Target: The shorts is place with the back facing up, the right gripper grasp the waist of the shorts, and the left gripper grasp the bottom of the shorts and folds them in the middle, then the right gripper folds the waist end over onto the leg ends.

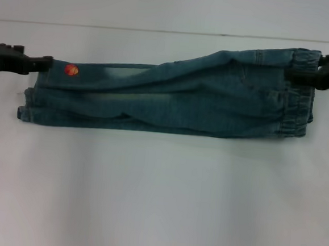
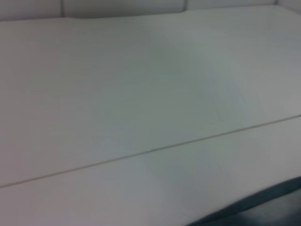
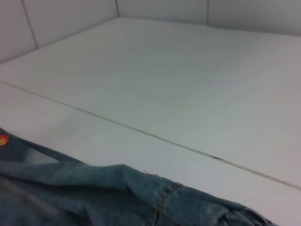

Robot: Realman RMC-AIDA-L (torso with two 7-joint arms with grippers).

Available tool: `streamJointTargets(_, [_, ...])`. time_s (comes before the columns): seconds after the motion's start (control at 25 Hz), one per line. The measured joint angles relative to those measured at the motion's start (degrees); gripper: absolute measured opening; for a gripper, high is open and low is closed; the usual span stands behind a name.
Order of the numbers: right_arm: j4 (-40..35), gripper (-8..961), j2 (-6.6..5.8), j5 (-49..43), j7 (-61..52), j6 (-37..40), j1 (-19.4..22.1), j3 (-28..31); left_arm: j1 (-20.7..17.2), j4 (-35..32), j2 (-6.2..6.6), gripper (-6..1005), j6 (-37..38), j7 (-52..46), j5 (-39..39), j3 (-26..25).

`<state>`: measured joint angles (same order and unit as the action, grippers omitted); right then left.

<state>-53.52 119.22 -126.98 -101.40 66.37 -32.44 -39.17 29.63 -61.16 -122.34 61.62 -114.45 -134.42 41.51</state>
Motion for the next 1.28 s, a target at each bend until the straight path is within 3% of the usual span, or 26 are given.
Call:
streamJointTargets(0.12, [-6.0,839,0.26,0.1,-1.4,5.0,2.6,0.0,-1.9,-0.2,0.11,668,3.9,3.1,6.2,-0.2])
streamJointTargets(0.28, [-13.7,890,0.22,-0.6,-4.5,10.2,5.7,0.0,-3.7,-0.2,-0.13,793,7.3,5.8,11.0,-0.6])
streamJointTargets(0.4, [-16.1,915,0.15,-2.2,-6.1,11.0,6.7,-0.2,-4.4,-0.6,-1.02,909,8.9,7.0,11.9,-0.6])
streamJointTargets(0.68, [-16.1,916,0.37,-3.0,-5.2,12.3,7.5,-0.1,-5.0,-0.2,-1.46,908,15.2,11.7,15.7,-0.4])
streamJointTargets(0.92, [-15.0,915,0.43,3.3,1.1,15.0,12.0,0.4,-5.4,1.4,-1.65,907,23.7,17.3,20.5,0.4])
streamJointTargets(1.08, [-10.7,915,0.45,8.9,7.6,14.9,15.0,1.1,-4.2,3.6,-1.33,906,31.1,20.8,20.8,0.7])
streamJointTargets(1.28, [-3.5,916,0.46,10.7,15.9,14.8,15.7,5.1,-3.2,4.9,-1.09,905,37.4,22.6,20.3,2.1])
